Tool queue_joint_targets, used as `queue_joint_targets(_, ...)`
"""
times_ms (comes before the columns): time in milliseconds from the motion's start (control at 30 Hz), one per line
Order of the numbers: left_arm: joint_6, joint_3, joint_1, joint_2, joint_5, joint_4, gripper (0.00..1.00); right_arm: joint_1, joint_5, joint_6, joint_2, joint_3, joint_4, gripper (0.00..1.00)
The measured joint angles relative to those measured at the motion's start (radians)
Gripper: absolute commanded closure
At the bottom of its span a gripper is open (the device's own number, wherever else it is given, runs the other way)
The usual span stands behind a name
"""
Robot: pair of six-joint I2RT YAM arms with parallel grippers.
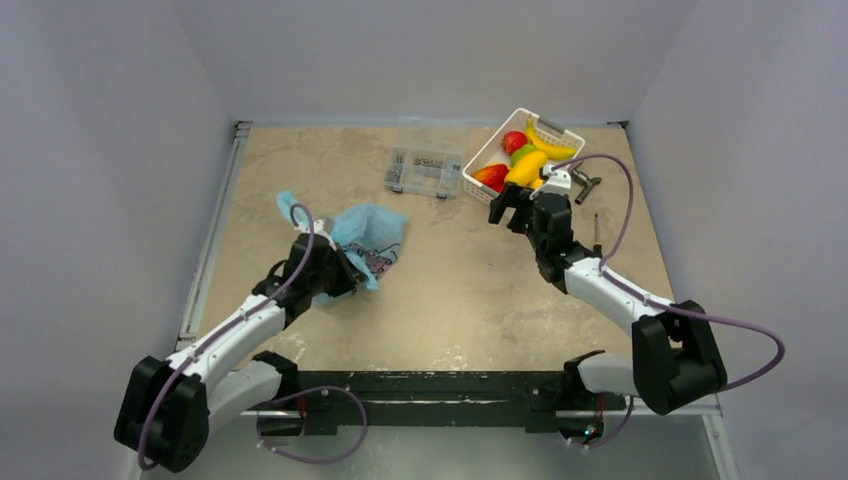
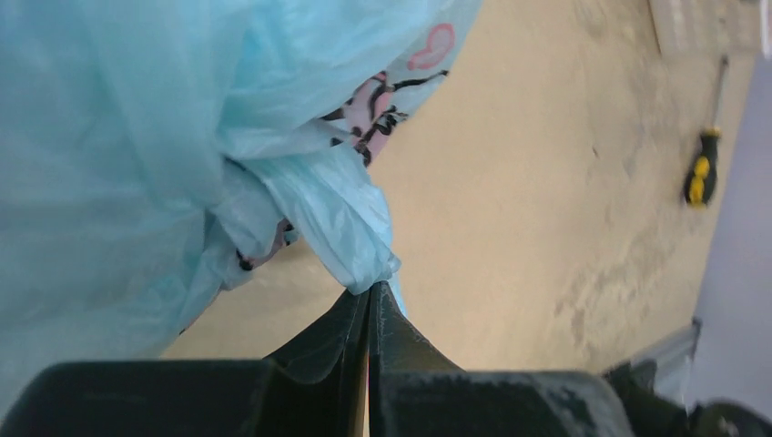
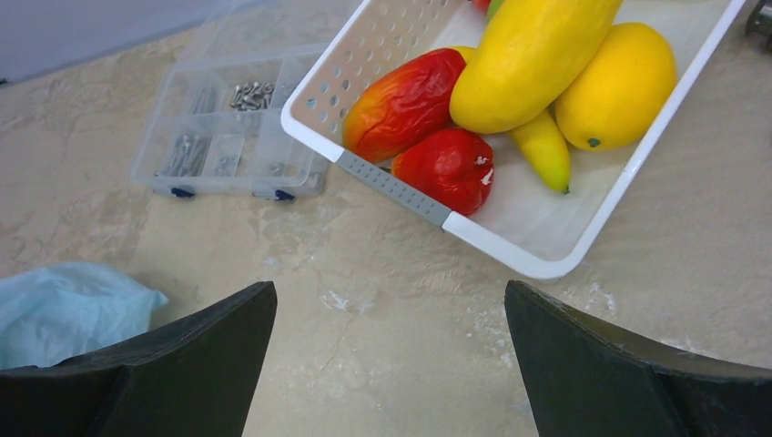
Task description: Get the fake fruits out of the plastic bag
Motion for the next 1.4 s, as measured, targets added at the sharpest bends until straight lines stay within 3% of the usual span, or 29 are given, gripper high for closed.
queue_joint_targets(200, -0.097, -0.056, -0.335, -0.137, -0.035, 0.013, 1.00, 0.063, 0.006, 0.015, 0.012, 0.032, -0.068, 0.01)
queue_joint_targets(333, -0.144, -0.056, -0.547, -0.121, -0.098, 0.022, 1.00, 0.159, -0.019, 0.032, -0.049, 0.013, -0.137, 0.01)
queue_joint_targets(433, -0.171, -0.056, -0.652, -0.093, -0.137, 0.014, 0.80, 0.220, -0.066, 0.048, -0.132, -0.027, -0.182, 0.01)
queue_joint_targets(600, -0.180, -0.042, -0.675, -0.120, -0.143, -0.046, 0.37, 0.256, -0.168, 0.071, -0.253, -0.087, -0.255, 0.01)
queue_joint_targets(700, -0.158, 0.000, -0.675, -0.198, -0.148, -0.131, 0.24, 0.264, -0.238, 0.079, -0.290, -0.119, -0.280, 0.01)
queue_joint_targets(833, -0.107, 0.117, -0.675, -0.339, -0.217, -0.290, 0.22, 0.296, -0.309, 0.093, -0.293, -0.125, -0.303, 0.01)
queue_joint_targets(967, -0.052, 0.266, -0.675, -0.416, -0.385, -0.471, 0.22, 0.355, -0.336, 0.124, -0.276, -0.125, -0.286, 0.01)
queue_joint_targets(1133, 0.028, 0.343, -0.674, -0.361, -0.569, -0.577, 0.22, 0.441, -0.341, 0.173, -0.173, -0.111, -0.242, 0.05)
queue_joint_targets(1333, 0.088, 0.331, -0.635, -0.177, -0.607, -0.585, 0.39, 0.519, -0.344, 0.217, -0.085, -0.064, -0.218, 0.13)
queue_joint_targets(1400, 0.101, 0.302, -0.613, -0.167, -0.586, -0.561, 0.50, 0.531, -0.344, 0.222, -0.079, -0.048, -0.205, 0.13)
